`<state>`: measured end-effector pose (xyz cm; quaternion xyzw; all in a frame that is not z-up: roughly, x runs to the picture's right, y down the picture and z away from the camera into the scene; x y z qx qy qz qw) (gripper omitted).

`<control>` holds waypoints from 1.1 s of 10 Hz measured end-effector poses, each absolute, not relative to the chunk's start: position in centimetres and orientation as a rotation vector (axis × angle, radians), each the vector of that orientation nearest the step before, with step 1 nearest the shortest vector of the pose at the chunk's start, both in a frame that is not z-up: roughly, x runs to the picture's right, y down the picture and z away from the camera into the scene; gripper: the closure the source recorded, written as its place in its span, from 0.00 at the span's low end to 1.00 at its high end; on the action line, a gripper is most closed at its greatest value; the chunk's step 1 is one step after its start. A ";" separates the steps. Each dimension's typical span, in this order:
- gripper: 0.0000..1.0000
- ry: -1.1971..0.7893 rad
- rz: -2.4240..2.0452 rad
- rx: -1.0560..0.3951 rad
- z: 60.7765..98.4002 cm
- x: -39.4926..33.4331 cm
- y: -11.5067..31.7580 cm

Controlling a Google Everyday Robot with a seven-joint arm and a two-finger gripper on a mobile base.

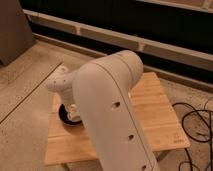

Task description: Place the bottle in the ceramic bowl

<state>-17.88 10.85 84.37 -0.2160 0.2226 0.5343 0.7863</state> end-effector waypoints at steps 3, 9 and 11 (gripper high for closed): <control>1.00 0.475 1.131 -0.453 84.4 -18.3 11.0; 0.55 0.474 1.131 -0.452 84.4 -18.3 10.9; 0.35 0.474 1.130 -0.453 84.4 -18.4 10.9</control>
